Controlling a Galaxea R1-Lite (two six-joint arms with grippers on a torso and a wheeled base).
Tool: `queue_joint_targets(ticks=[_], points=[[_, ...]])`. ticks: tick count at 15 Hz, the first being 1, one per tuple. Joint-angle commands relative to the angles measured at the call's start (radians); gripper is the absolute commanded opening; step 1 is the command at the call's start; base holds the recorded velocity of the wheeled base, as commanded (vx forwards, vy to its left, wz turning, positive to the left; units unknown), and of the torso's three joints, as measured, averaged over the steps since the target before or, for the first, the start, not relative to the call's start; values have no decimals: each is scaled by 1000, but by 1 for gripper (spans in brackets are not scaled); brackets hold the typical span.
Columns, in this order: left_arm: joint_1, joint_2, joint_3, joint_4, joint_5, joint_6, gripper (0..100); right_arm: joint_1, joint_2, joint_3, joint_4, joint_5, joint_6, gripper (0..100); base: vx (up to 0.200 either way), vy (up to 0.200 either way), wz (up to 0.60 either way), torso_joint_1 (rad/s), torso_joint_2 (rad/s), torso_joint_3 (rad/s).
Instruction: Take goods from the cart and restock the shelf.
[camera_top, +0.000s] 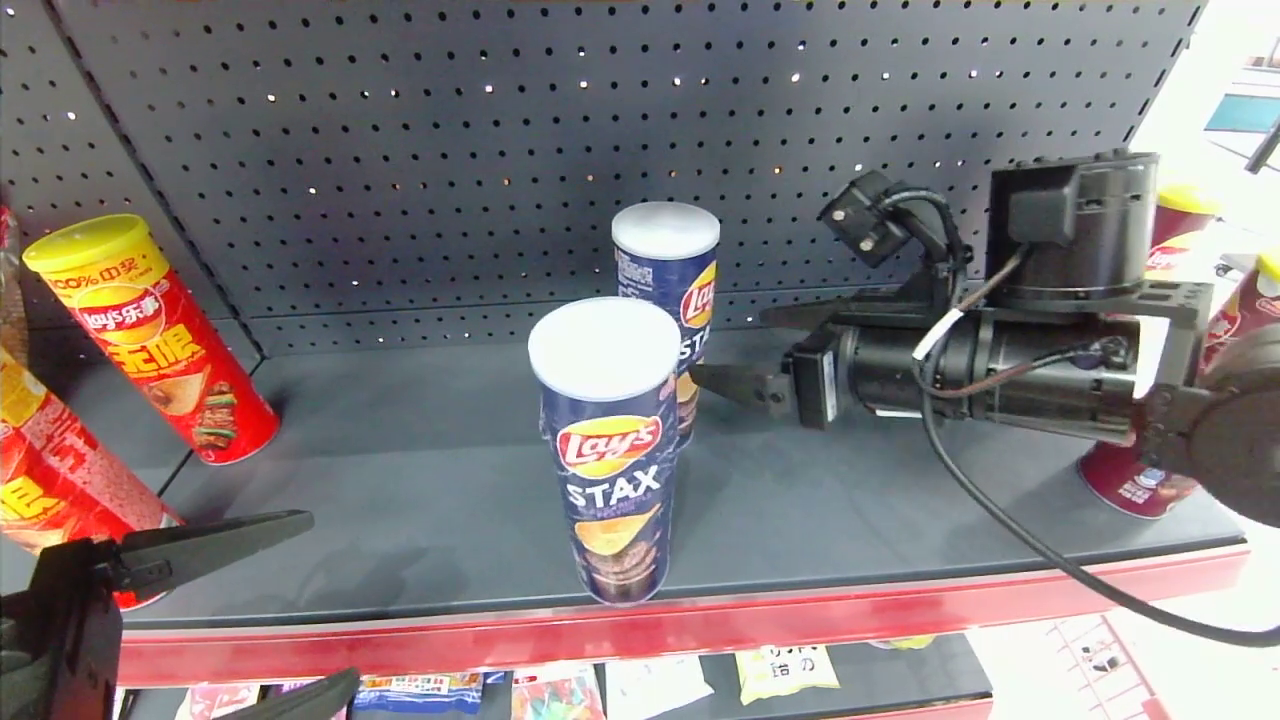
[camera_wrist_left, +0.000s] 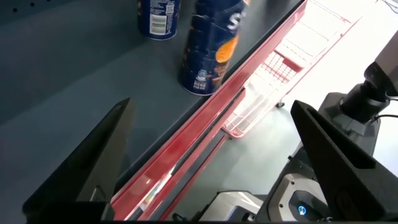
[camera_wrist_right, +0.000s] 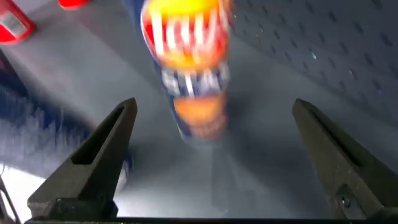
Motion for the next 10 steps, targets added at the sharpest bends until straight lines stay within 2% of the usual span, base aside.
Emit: queue_joint_targets(ticks=[1,6,7,8,9,10], points=[[0,18,-1,0,0,1,100,-27,-120,99,0,-1,2,100,0,0,0,0,0,0],[0,98,-1,-2,0,11,100,-19,-326,320,2,-1,-3,100,0,0,0,0,0,0],[0,121,-2,-2,0,30,100,-19,-361,352,2,-3,-3,100,0,0,0,0,0,0],[0,167,1,-2,1,96,100,-19,-421,393,2,-3,-4,100,0,0,0,0,0,0],[0,201,2,0,1,134,100,-21,-456,410,5,-3,-4,100,0,0,0,0,0,0],[0,228,-1,-2,1,159,100,-22,-476,415,5,-4,-4,100,0,0,0,0,0,0]])
